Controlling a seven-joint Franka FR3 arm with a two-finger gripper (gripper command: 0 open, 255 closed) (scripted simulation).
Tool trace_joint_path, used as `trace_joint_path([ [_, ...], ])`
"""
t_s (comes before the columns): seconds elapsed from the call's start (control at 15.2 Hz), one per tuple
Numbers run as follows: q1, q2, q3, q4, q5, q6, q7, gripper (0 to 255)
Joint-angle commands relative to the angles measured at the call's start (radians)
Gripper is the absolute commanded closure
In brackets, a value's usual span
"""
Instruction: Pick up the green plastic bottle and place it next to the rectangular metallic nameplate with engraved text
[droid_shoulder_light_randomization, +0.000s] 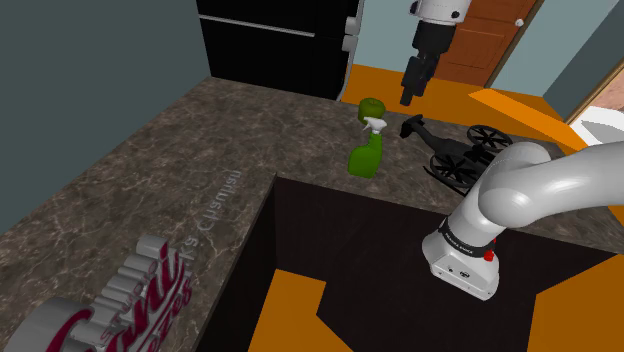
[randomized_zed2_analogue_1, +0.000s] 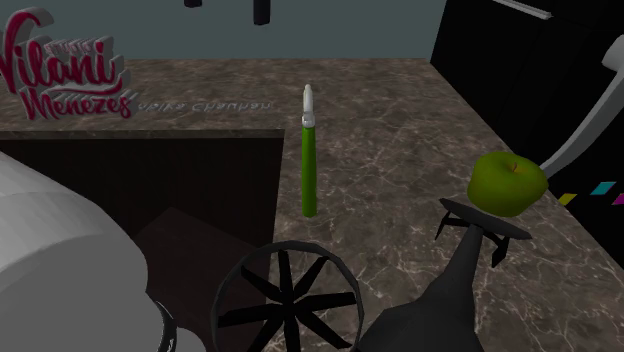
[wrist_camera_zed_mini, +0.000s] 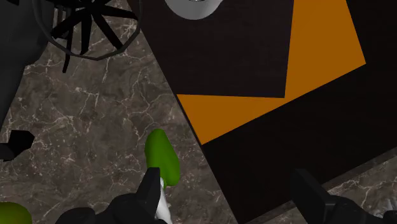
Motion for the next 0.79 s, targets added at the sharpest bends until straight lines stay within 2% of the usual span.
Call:
trace_joint_path([
  [0.0, 0.0, 0.0, 0.0, 0.0, 0.0, 0.0, 0.0, 0],
  [0.4, 0.009, 0.036, -0.086, -0.143, -0.076, 0.25, -0.187, 0],
  [0.73, 0.021, 0.131, -0.167, -0.213, -0.122, 0.478, -0.34, 0],
])
